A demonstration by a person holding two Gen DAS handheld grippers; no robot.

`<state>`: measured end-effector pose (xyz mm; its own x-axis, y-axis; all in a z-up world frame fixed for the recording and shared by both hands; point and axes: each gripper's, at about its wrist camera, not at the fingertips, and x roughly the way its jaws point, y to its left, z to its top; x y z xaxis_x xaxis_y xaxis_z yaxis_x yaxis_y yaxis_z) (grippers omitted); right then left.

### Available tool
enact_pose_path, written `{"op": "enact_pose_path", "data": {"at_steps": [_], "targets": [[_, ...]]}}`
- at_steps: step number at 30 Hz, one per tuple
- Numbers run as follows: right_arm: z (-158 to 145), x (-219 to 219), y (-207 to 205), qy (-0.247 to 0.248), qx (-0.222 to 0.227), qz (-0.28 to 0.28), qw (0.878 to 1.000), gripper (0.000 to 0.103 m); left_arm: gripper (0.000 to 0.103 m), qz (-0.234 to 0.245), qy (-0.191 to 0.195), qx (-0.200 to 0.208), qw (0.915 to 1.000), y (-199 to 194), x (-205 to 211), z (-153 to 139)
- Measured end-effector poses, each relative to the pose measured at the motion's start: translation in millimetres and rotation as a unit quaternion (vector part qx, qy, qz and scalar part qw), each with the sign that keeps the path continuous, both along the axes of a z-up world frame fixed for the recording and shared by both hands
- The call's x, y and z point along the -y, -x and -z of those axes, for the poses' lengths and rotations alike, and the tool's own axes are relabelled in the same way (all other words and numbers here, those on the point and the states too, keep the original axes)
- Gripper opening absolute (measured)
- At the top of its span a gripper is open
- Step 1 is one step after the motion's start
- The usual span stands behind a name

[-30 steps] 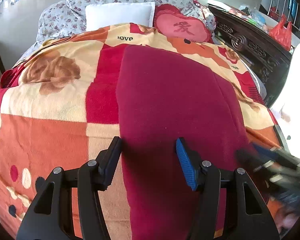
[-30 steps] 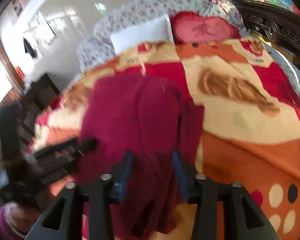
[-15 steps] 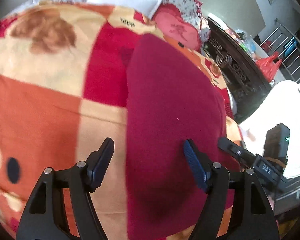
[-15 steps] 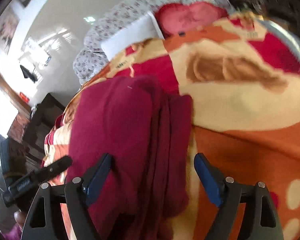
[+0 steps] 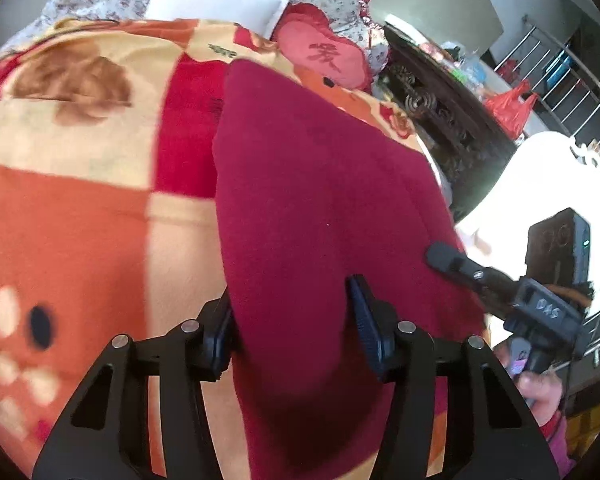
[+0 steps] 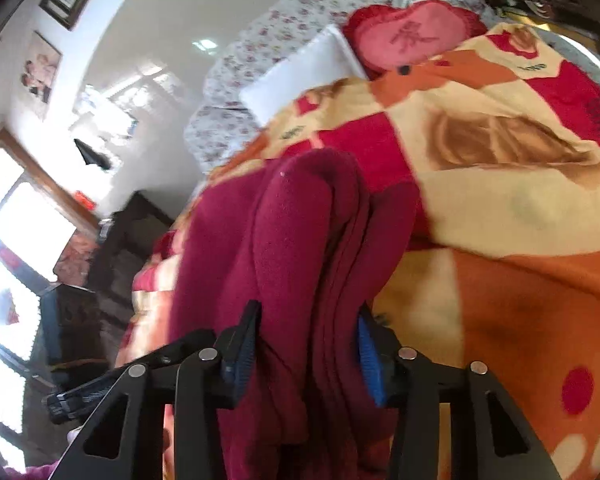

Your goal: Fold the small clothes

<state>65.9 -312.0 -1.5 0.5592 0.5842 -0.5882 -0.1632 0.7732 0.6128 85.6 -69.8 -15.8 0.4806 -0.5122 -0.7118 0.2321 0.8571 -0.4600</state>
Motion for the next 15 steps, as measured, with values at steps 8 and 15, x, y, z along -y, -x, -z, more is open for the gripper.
{"op": "enact_pose_path", "data": {"at_steps": [8, 15], "targets": [[38, -60, 53, 0.033, -0.071, -0.039, 0.996, 0.047, 0.052, -0.029, -0.080, -0.053, 0.9950, 65, -48, 29], [-17, -65, 83, 0.076, 0.005, -0.035, 0.997, 0.048, 0.054, -0.071, -0.129, 0.005, 0.9891, 86, -54, 13]]}}
